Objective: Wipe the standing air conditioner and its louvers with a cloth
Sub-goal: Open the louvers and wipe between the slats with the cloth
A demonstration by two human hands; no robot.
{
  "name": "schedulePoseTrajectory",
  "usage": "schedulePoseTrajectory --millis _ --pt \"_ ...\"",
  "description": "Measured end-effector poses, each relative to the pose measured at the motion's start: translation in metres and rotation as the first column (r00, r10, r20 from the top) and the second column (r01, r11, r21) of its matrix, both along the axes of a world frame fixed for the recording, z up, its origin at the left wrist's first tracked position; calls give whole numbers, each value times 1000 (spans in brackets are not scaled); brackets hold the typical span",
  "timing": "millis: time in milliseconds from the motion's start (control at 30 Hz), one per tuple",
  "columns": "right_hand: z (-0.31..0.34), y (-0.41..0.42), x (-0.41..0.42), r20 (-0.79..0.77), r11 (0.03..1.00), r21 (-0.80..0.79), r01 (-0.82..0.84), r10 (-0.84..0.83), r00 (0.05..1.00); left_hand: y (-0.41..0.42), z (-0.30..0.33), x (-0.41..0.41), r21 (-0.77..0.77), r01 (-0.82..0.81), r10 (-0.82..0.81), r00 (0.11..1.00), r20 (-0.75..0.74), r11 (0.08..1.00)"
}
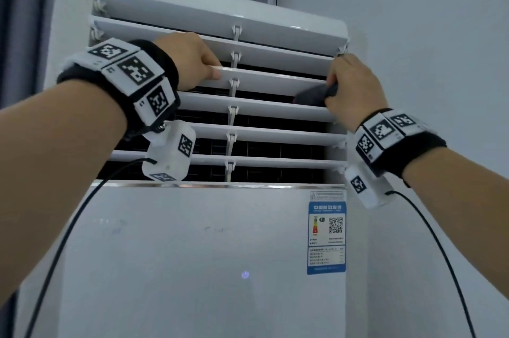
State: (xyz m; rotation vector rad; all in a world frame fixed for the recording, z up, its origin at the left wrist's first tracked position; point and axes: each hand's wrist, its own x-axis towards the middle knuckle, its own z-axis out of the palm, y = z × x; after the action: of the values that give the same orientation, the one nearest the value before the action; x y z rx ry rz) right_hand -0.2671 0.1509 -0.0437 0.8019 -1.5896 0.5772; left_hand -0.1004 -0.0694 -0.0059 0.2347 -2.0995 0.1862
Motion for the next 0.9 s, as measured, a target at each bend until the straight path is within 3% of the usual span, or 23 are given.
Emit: schedulePoseTrajectory --millis 100,233,333,500,700,800,900 --pt "1 -13 12 -45 1000 10 -22 22 999 2 0 0 -8 -10 10 1000 4 1000" --pt "12 -69 53 -159 986 147 -84 107 981 0 -3 1 -1 -17 17 1000 -14 1000" --pt "15 -86 65 -157 976 178 -123 151 976 1 -5 -2 6 -9 9 1000 -27 1000" --pt "8 -35 19 -51 992 108 -64 70 996 3 -5 -3 32 -9 9 1000 -16 999" --pt "-24 7 8 -127 962 -87 -260 248 960 10 -9 4 36 22 -24 999 49 999" --pt "-53 11 12 -218 961 11 -277 273 937 14 -18 9 47 119 -116 991 -65 992" --pt "-67 13 9 -246 965 130 -228 254 935 24 -30 18 -85 226 -240 944 -227 970"
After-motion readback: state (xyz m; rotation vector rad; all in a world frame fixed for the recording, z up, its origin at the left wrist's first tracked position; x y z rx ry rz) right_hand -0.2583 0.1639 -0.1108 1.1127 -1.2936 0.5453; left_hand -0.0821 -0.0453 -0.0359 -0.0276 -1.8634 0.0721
